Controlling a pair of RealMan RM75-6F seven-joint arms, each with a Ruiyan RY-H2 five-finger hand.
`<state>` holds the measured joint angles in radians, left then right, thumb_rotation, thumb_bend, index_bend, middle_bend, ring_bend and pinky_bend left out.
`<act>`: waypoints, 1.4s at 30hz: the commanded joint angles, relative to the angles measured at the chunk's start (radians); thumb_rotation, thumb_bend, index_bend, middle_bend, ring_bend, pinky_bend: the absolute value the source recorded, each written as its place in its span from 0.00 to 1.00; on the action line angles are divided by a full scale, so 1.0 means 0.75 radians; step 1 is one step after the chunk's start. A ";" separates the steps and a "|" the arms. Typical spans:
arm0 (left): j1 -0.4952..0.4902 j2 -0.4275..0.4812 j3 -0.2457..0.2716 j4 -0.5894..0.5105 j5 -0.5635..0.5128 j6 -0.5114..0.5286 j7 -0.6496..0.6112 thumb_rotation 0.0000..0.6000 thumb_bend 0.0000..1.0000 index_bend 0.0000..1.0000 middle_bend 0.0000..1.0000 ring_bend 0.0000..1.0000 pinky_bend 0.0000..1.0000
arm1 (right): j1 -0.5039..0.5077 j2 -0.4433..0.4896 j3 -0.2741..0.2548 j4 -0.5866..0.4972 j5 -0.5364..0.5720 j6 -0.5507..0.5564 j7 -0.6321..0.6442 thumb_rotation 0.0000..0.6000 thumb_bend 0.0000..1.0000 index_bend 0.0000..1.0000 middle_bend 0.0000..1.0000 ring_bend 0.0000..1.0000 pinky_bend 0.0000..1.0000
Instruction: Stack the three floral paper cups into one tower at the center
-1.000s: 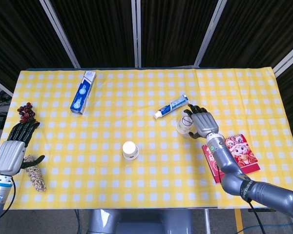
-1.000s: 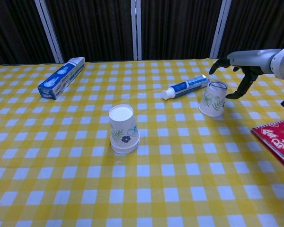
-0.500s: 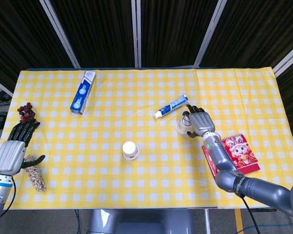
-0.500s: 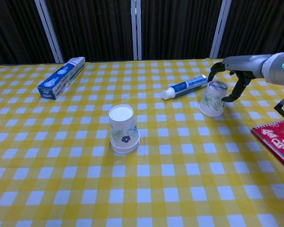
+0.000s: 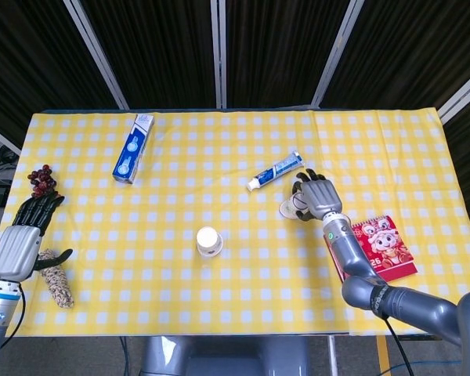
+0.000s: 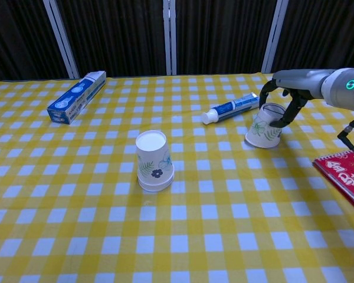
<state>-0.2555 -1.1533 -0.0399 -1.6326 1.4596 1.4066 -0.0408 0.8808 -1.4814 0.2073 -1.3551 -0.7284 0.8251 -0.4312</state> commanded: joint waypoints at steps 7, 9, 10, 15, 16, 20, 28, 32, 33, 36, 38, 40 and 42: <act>0.016 0.004 -0.007 -0.004 -0.003 0.004 0.013 1.00 0.20 0.04 0.00 0.00 0.00 | -0.015 0.132 0.039 -0.298 -0.152 0.111 0.024 1.00 0.24 0.45 0.14 0.00 0.18; 0.019 0.004 -0.008 -0.004 -0.003 0.005 0.015 1.00 0.20 0.04 0.00 0.00 0.00 | -0.023 0.168 0.041 -0.388 -0.186 0.135 0.024 1.00 0.24 0.45 0.14 0.00 0.18; 0.019 0.004 -0.010 -0.004 -0.002 0.005 0.015 1.00 0.20 0.04 0.00 0.00 0.00 | -0.027 0.191 0.043 -0.455 -0.215 0.150 0.024 1.00 0.24 0.45 0.14 0.00 0.18; 0.019 0.003 -0.011 -0.007 0.009 0.000 0.019 1.00 0.20 0.04 0.00 0.00 0.00 | -0.040 0.251 0.045 -0.639 -0.277 0.192 0.019 1.00 0.23 0.44 0.13 0.00 0.18; 0.018 0.003 -0.010 -0.008 0.012 -0.003 0.020 1.00 0.20 0.04 0.00 0.00 0.00 | -0.042 0.263 0.046 -0.686 -0.293 0.205 0.014 1.00 0.23 0.44 0.13 0.00 0.18; 0.018 0.002 -0.012 -0.008 0.015 -0.008 0.023 1.00 0.20 0.04 0.00 0.00 0.00 | -0.043 0.281 0.043 -0.797 -0.338 0.243 -0.013 1.00 0.23 0.44 0.13 0.00 0.18; 0.021 0.002 -0.014 -0.007 0.014 -0.016 0.020 1.00 0.20 0.04 0.00 0.00 0.00 | -0.026 0.245 0.040 -0.909 -0.377 0.298 -0.065 1.00 0.23 0.44 0.13 0.00 0.18; 0.023 0.003 -0.018 -0.005 0.012 -0.019 0.014 1.00 0.20 0.04 0.00 0.00 0.00 | -0.011 0.194 0.036 -0.893 -0.367 0.315 -0.084 1.00 0.23 0.44 0.13 0.00 0.18; 0.024 0.003 -0.018 -0.004 0.012 -0.020 0.012 1.00 0.20 0.04 0.00 0.00 0.00 | -0.008 0.184 0.035 -0.886 -0.363 0.318 -0.089 1.00 0.23 0.44 0.13 0.00 0.18; 0.023 0.003 -0.021 -0.001 0.010 -0.026 0.005 1.00 0.20 0.04 0.00 0.00 0.00 | 0.010 0.137 0.028 -0.847 -0.352 0.317 -0.108 1.00 0.23 0.44 0.13 0.00 0.18; 0.021 0.003 -0.020 -0.001 0.012 -0.031 0.003 1.00 0.20 0.04 0.00 0.00 0.00 | 0.021 0.109 0.030 -0.824 -0.349 0.320 -0.113 1.00 0.23 0.44 0.13 0.00 0.18; 0.020 0.003 -0.020 0.000 0.011 -0.037 0.003 1.00 0.20 0.04 0.00 0.00 0.00 | 0.031 0.087 0.031 -0.800 -0.348 0.323 -0.124 1.00 0.23 0.44 0.13 0.00 0.18; 0.020 0.003 -0.022 0.002 0.008 -0.041 0.000 1.00 0.20 0.04 0.00 0.00 0.00 | 0.041 0.067 0.031 -0.776 -0.344 0.324 -0.137 1.00 0.23 0.44 0.13 0.00 0.18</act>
<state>-0.2403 -1.1508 -0.0560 -1.6314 1.4658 1.3763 -0.0408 0.9053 -1.4225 0.2306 -1.9467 -0.9893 1.0668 -0.5269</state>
